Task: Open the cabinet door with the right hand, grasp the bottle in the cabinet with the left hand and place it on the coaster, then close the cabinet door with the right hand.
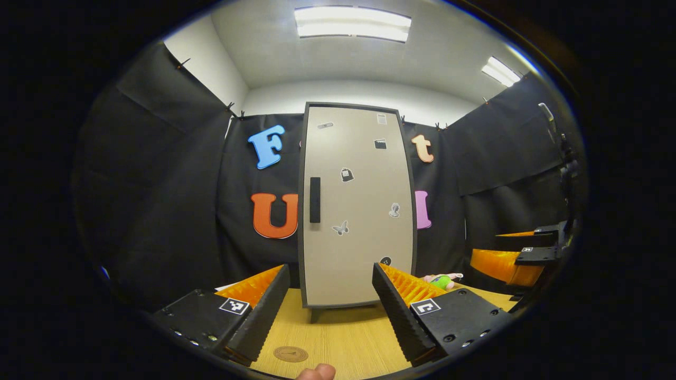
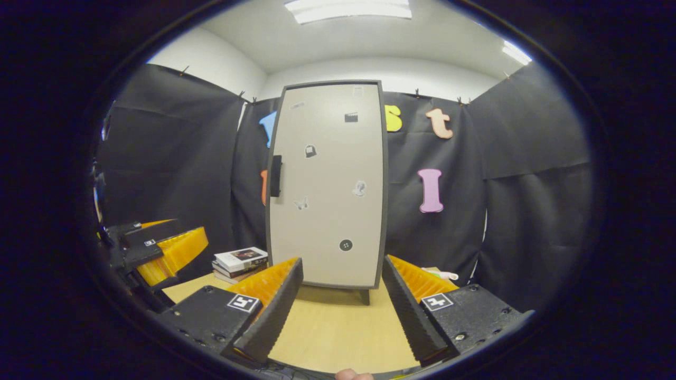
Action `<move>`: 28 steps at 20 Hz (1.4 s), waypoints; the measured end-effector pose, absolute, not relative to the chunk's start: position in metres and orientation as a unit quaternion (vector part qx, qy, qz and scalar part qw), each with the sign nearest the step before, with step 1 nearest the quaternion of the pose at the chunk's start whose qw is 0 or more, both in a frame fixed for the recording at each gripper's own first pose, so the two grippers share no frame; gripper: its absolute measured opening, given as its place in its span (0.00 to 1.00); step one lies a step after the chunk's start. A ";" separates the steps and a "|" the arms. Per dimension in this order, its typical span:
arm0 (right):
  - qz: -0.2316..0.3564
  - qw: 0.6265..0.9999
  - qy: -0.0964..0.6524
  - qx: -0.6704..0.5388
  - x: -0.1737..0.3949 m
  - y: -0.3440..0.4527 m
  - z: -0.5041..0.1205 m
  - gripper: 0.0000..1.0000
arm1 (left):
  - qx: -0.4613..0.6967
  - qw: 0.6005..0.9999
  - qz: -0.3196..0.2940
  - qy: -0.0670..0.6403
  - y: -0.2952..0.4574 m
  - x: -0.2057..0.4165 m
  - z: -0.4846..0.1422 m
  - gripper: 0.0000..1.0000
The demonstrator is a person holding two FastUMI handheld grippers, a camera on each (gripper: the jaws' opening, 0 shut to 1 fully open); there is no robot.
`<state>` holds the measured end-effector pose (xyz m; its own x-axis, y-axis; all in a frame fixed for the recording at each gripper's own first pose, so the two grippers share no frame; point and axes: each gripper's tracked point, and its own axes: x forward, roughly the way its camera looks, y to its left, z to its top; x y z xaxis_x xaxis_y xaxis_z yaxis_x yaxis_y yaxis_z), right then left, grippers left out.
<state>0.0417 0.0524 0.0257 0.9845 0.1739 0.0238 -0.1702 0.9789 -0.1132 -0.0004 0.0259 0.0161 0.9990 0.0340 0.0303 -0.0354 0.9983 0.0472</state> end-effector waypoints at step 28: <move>0.194 0.978 0.028 -0.067 0.313 0.282 0.101 0.96 | 0.038 0.995 0.087 -0.009 0.068 -0.012 0.015 0.95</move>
